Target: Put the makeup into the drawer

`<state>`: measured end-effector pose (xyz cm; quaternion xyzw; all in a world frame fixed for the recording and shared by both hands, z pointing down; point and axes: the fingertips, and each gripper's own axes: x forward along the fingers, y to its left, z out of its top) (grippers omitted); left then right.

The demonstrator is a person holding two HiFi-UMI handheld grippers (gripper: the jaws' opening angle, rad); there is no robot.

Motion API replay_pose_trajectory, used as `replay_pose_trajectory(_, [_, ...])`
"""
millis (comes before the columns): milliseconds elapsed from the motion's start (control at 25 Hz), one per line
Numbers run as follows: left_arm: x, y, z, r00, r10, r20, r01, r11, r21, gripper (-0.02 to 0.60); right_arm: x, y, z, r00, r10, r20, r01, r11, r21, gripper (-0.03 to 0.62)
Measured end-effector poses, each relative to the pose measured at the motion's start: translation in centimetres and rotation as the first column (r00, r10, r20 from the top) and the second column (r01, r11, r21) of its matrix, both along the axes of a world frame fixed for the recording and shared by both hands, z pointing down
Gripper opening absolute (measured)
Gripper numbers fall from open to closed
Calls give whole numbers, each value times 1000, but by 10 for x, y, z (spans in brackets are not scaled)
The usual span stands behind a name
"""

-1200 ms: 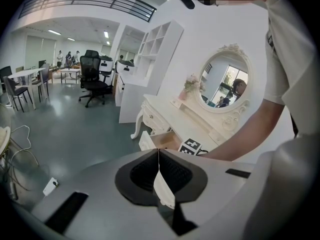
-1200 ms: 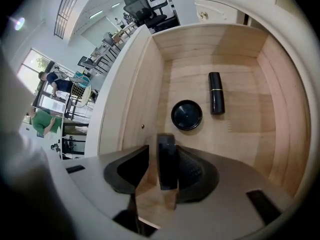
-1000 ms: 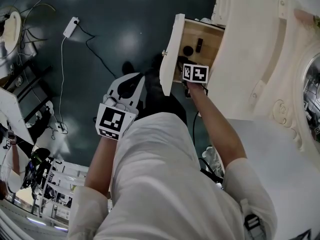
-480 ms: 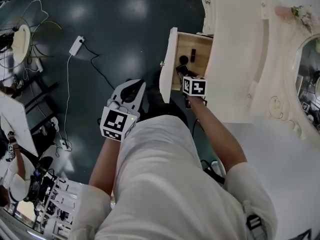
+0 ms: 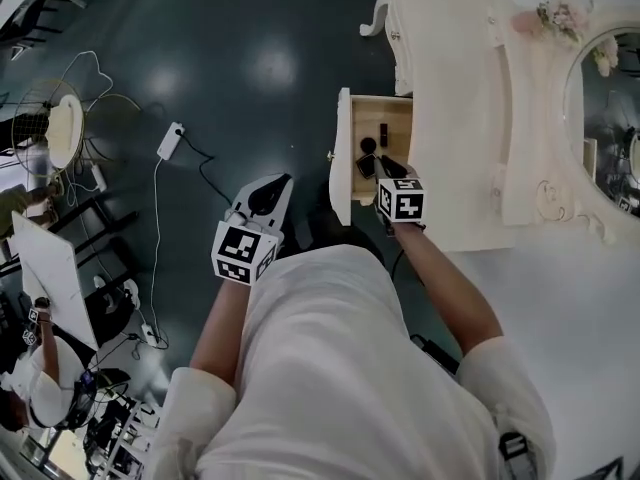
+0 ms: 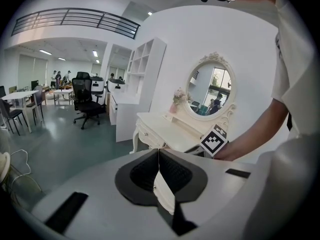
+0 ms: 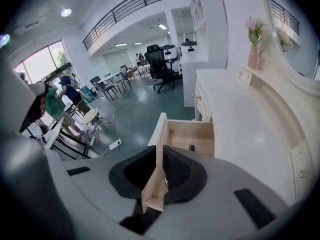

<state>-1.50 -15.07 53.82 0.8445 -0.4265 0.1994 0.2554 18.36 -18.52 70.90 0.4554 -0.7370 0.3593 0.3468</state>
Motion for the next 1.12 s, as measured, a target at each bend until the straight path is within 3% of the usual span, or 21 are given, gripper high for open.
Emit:
replay_pose_trajectory(240, [-11,3,-8,998,59,-24,-59,998,24,17,-12,3,-48,1000,15,13,-17,984,175,43])
replay_pose_trajectory(480, [-22,-5,-16,983,180,-39,-178,982,59,17,-23,9,-87,996,89,12,-89,945,314,32])
replay_pose_trajectory(800, [-52,6,-27,954,292,-70,-287,955,70,17,-39,35,-134,980,200,1,-184,897,401,29])
replay_pose_trajectory(1120, [-87,15,-43,913,392,-110,-377,916,138,17,-58,79,-178,949,314,-16,-266,829,492,29])
